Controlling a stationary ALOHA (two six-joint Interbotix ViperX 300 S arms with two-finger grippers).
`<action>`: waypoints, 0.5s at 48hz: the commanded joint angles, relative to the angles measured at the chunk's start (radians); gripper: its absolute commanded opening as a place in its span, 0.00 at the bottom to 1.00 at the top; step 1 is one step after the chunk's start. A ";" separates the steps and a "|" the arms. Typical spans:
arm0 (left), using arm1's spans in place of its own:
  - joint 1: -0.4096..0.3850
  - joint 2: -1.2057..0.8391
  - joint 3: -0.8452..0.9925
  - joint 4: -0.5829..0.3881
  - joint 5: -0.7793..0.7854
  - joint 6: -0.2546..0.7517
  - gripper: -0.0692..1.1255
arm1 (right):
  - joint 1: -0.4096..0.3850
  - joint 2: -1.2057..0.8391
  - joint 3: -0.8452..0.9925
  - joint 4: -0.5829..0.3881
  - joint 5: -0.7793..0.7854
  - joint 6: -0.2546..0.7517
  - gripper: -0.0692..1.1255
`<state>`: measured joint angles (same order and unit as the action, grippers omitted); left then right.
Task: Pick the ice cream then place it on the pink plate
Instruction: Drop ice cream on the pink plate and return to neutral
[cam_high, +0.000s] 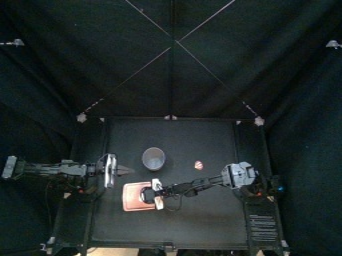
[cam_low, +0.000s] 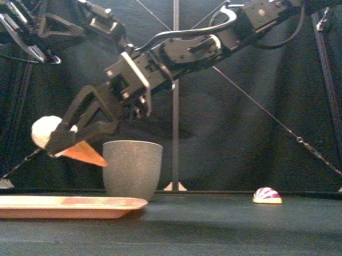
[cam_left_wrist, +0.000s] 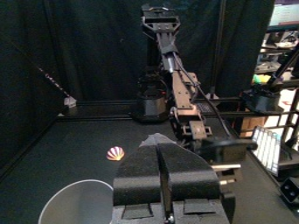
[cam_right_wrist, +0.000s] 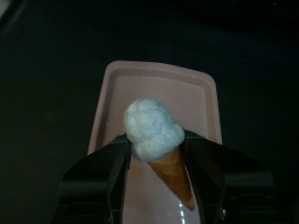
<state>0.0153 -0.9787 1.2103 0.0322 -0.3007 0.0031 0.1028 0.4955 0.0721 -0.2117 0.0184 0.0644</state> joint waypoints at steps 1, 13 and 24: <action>0.002 0.002 -0.012 0.002 -0.003 0.003 0.03 | -0.005 -0.009 -0.061 0.002 0.020 -0.002 0.75; 0.002 0.000 -0.011 0.002 -0.005 0.003 0.03 | -0.017 -0.054 -0.011 0.008 0.015 0.002 0.94; 0.005 0.000 -0.009 0.002 -0.003 0.005 0.03 | -0.060 -0.301 0.187 0.025 -0.055 0.002 0.93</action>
<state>0.0153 -0.9817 1.2134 0.0322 -0.2991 0.0061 0.0690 0.3329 0.2071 -0.1979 0.0092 0.0644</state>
